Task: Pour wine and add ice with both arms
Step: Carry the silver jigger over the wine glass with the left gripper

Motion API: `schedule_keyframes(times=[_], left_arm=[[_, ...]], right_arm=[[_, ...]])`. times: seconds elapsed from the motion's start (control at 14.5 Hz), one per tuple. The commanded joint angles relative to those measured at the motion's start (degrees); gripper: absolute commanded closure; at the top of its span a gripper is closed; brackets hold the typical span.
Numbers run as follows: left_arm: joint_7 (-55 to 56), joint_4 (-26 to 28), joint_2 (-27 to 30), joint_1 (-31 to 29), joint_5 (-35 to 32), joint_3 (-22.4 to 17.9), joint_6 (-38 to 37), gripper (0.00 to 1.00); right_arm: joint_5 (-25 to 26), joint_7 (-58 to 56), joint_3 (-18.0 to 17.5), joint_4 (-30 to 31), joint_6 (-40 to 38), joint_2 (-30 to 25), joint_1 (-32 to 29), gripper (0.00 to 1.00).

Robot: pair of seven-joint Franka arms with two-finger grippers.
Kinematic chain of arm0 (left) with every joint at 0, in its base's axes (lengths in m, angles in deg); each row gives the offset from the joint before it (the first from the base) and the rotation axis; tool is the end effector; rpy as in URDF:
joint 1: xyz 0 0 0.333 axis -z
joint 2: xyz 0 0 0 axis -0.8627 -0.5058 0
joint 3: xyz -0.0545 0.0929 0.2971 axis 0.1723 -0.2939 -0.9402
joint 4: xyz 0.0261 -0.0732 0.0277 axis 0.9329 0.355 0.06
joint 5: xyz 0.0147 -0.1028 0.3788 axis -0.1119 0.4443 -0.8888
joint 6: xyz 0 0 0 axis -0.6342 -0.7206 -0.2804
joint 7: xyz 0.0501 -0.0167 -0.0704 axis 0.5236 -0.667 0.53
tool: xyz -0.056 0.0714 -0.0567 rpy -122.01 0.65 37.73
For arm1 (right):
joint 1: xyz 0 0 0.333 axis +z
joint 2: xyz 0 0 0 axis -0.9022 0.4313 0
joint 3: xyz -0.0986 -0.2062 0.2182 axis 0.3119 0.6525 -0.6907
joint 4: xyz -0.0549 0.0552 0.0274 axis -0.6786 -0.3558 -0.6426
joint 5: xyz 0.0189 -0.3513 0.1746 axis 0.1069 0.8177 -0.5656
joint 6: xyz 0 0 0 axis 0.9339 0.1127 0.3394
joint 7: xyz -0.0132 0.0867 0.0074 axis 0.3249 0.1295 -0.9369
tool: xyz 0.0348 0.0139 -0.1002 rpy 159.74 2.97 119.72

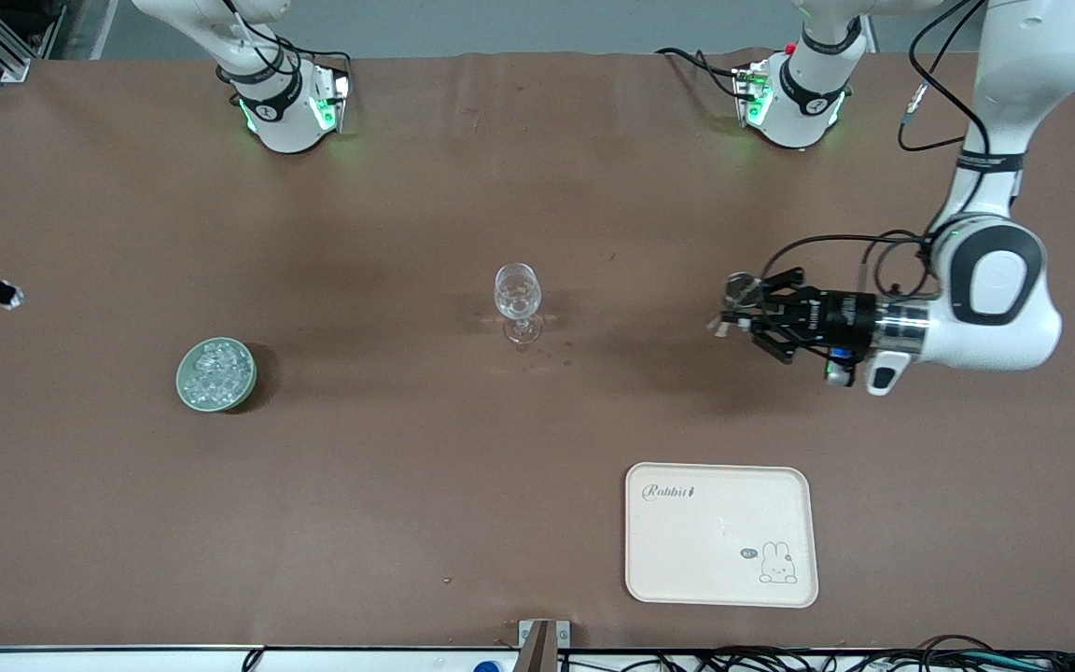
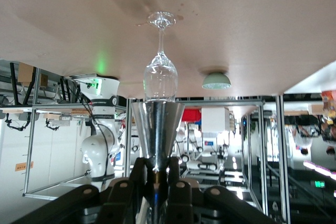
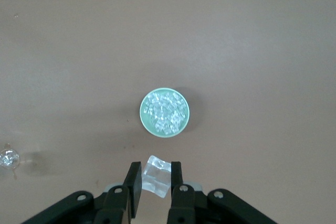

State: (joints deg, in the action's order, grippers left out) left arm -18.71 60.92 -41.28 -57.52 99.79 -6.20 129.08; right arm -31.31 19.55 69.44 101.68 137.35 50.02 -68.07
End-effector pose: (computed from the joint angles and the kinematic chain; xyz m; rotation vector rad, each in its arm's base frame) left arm 0.5833 -0.1525 0.3350 1.6438 1.2743 -1.2172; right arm 0.5666 -0.0928 0.6295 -3.0676 0.1972 -0.0353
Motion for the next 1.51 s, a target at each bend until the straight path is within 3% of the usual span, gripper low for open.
schedule_keyframes(times=[0.0, 0.07, 0.14, 0.34, 0.62, 1.1, 1.45], left_arm=[[5.28, 1.44, 2.72, -0.52, -0.95, 7.54, 7.23, 1.0], [5.73, 1.79, 3.43, -0.52, -0.95, 9.75, 9.52, 1.0], [6.61, 2.06, 3.7, -0.52, -0.95, 12.21, 11.55, 1.0], [10.55, 2.33, 3.7, -0.43, -2.96, 18.36, 19.8, 1.0], [14.17, 2.33, 3.26, 0.01, -9.1, 24.08, 27.9, 1.0], [17.77, 1.89, 0.19, 0.63, -17.64, 28.57, 37.48, 1.0], [18.13, 1.27, -2.97, 2.21, -19.57, 28.93, 42.58, 1.0]], right_arm=[[3.11, 4.23, -6.44, -2.38, -5.33, -2.03, -4.35, 0.99], [3.37, 4.24, -9.79, -2.21, -5.35, -3.95, -7.08, 0.99], [3.46, 4.24, -10.09, -1.69, -5.44, -4.83, -7.02, 0.99], [3.64, 4.24, -6.06, -0.54, -4.04, -4.84, -1.67, 0.99], [3.47, 3.8, -5.87, -0.72, -4.47, -4.76, -1.66, 1.0], [3.46, 3.71, -5.87, -0.54, -3.94, -4.67, -1.3, 0.99], [3.46, 3.8, -5.87, -0.54, -3.94, -4.75, -1.22, 0.99]])
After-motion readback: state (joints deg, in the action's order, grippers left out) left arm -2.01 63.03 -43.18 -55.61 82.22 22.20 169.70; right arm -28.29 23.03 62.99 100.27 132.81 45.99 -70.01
